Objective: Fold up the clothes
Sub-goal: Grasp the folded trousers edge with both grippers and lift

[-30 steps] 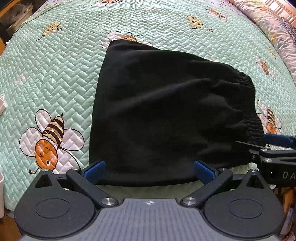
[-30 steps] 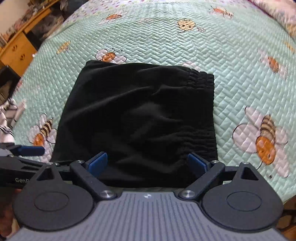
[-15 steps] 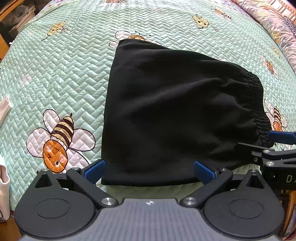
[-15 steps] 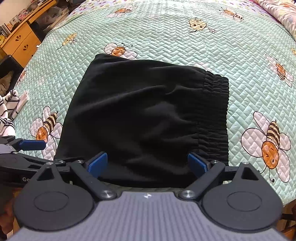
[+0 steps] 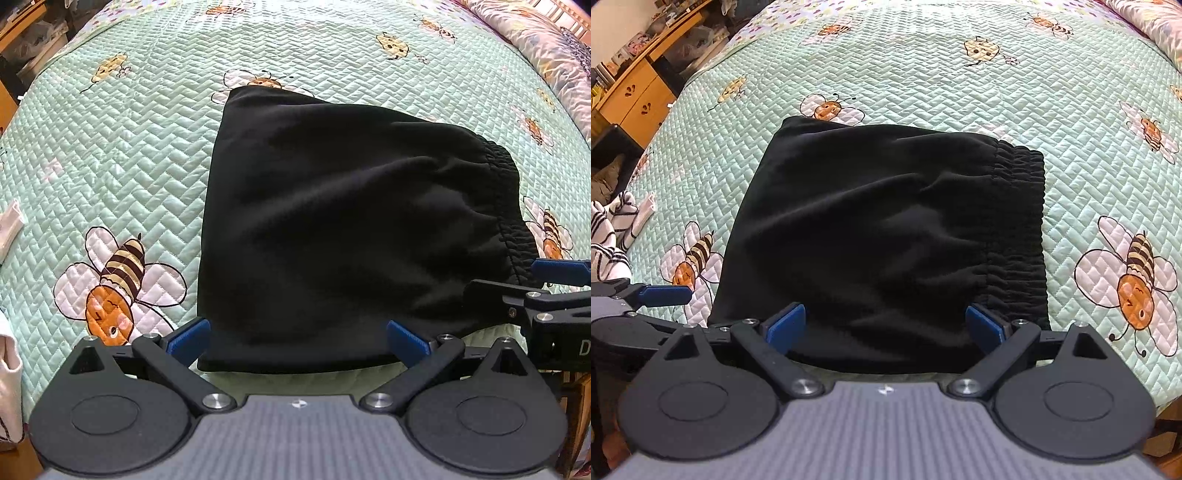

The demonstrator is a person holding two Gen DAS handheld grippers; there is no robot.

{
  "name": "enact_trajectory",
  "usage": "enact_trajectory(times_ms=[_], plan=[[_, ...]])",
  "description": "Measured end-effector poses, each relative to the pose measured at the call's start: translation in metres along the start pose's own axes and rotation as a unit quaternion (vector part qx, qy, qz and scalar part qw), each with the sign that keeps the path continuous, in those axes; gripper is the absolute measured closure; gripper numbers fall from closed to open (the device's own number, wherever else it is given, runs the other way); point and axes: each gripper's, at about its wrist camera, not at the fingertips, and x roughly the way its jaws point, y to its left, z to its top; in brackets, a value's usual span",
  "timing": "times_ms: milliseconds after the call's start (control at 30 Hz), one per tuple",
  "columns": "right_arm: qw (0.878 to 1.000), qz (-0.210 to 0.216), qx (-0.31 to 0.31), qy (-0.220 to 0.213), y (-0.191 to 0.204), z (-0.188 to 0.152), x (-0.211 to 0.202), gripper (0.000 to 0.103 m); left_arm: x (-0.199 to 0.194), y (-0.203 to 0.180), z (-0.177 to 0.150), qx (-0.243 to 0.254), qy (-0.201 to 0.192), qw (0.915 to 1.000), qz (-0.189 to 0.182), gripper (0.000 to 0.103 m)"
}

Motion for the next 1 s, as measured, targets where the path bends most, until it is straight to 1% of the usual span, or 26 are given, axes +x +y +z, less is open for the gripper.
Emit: enact_trajectory(times_ms=[233, 333, 400, 467, 500, 567, 600, 633, 667, 700, 733, 767, 800, 833, 900, 933, 1000], plan=[[1.0, 0.011, 0.015, -0.012, -0.004, -0.001, -0.004, 0.009, -0.003, -0.002, 0.0, 0.007, -0.017, 0.9997, 0.013, 0.001], [0.999, 0.022, 0.02, -0.016, -0.008, 0.0, -0.005, 0.009, -0.005, -0.001, 0.0, 0.008, -0.027, 0.9995, 0.012, 0.001], [0.999, 0.031, 0.024, -0.027, -0.011, 0.0, -0.009, 0.009, -0.007, 0.002, 0.0, 0.005, -0.04, 0.9992, 0.002, 0.001], [0.998, 0.04, 0.028, -0.047, -0.015, 0.001, -0.015, 0.009, -0.012, 0.008, -0.001, -0.007, -0.06, 0.9979, -0.022, 0.001], [0.996, 0.051, 0.032, -0.071, -0.018, 0.0, -0.022, 0.009, -0.015, 0.01, -0.002, -0.013, -0.071, 0.9968, -0.034, 0.001], [0.989, 0.074, 0.04, -0.12, -0.026, -0.001, -0.036, 0.009, -0.025, 0.016, -0.005, -0.022, -0.109, 0.9917, -0.064, 0.002], [0.98, 0.102, 0.047, -0.163, -0.032, -0.005, -0.047, 0.009, -0.033, 0.018, -0.009, -0.011, -0.144, 0.9863, -0.08, 0.002], [0.969, 0.129, 0.053, -0.205, -0.039, -0.009, -0.058, 0.009, -0.041, 0.019, -0.014, 0.001, -0.181, 0.9788, -0.097, 0.002], [0.957, 0.152, 0.053, -0.243, -0.046, -0.014, -0.065, 0.007, -0.05, 0.02, -0.019, 0.013, -0.217, 0.9695, -0.113, 0.001], [0.944, 0.173, 0.053, -0.276, -0.052, -0.018, -0.071, 0.005, -0.058, 0.022, -0.024, 0.025, -0.253, 0.9584, -0.13, 0.001], [0.94, 0.185, 0.041, -0.282, -0.057, -0.018, -0.071, 0.0, -0.06, 0.024, -0.026, 0.03, -0.271, 0.9522, -0.138, 0.001], [0.937, 0.197, 0.032, -0.286, -0.061, -0.018, -0.07, 0.0, -0.061, 0.026, -0.029, 0.034, -0.286, 0.9467, -0.145, 0.001], [0.94, 0.201, 0.043, -0.271, -0.066, -0.016, -0.066, 0.0, -0.062, 0.028, -0.031, 0.038, -0.3, 0.9408, -0.152, 0.001], [0.943, 0.206, 0.053, -0.257, -0.071, -0.014, -0.061, 0.0, -0.058, 0.031, -0.031, 0.03, -0.297, 0.9421, -0.152, 0.001], [0.937, 0.236, 0.069, -0.246, -0.079, -0.016, -0.055, 0.0, -0.049, 0.036, -0.03, 0.011, -0.286, 0.9466, -0.149, 0.001], [0.935, 0.245, 0.07, -0.247, -0.081, -0.019, -0.053, 0.0, -0.045, 0.039, -0.031, -0.001, -0.279, 0.9475, -0.155, 0.001], [0.935, 0.242, 0.078, -0.249, -0.083, -0.022, -0.05, 0.0, -0.038, 0.045, -0.031, -0.025, -0.267, 0.9483, -0.17, 0.001]])
